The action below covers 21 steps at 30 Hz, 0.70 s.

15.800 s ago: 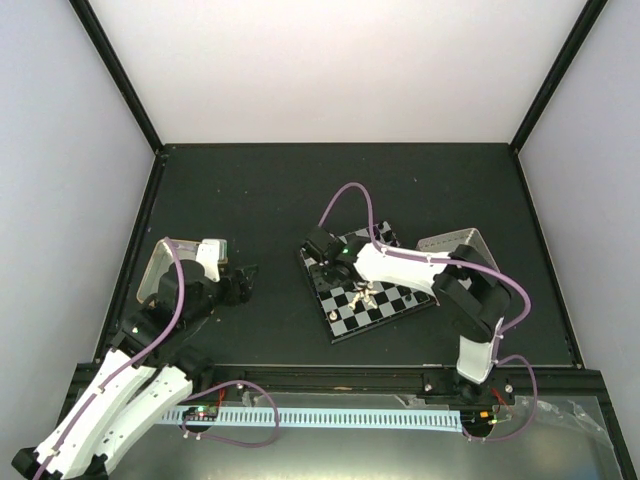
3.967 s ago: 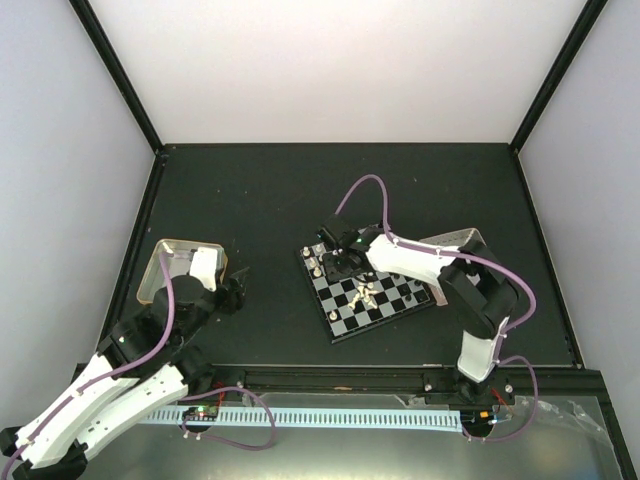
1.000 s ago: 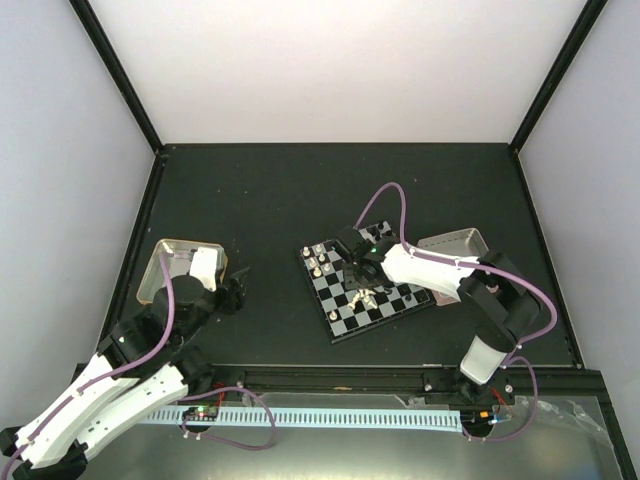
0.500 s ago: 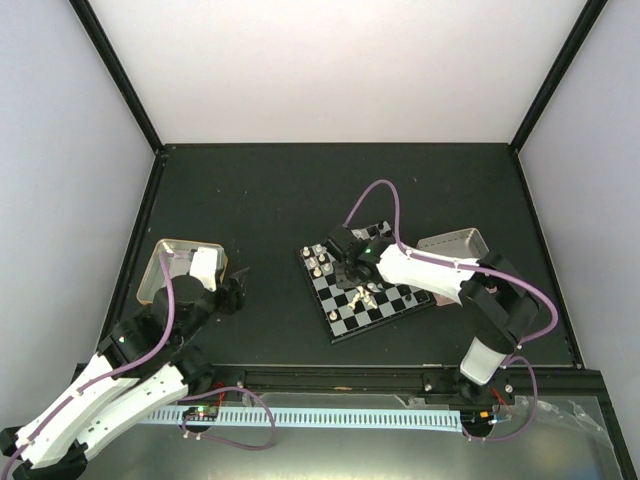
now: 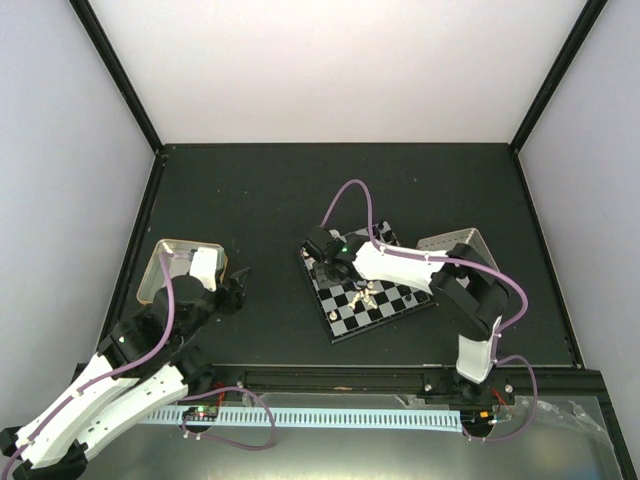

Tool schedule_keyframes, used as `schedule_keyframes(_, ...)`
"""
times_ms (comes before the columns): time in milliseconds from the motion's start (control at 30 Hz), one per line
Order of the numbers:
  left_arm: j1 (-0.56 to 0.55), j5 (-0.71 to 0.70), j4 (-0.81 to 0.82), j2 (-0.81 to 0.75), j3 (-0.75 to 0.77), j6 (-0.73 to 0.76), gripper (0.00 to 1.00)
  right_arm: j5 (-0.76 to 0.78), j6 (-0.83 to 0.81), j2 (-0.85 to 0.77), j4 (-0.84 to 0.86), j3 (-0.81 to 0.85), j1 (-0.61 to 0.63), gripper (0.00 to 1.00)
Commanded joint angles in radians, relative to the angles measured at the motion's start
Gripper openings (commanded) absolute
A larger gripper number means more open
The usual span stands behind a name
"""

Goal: Set up the chess pieces on the board
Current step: Move the chess piece to the chessboard.

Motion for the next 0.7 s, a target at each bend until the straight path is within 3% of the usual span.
schedule_keyframes(0,0.005,-0.001,-0.005,0.001,0.003,0.004,0.66,0.016,-0.006,0.018,-0.012,0.033,0.005,0.08)
schedule_keyframes(400,0.004,-0.002,-0.003,0.011,0.003,0.006,0.66,0.004,-0.005,0.027,-0.008,0.05,0.006,0.23)
schedule_keyframes(667,0.005,0.006,-0.002,0.035,0.005,0.007,0.67,0.052,0.081,-0.136,0.009,-0.051,0.007,0.36)
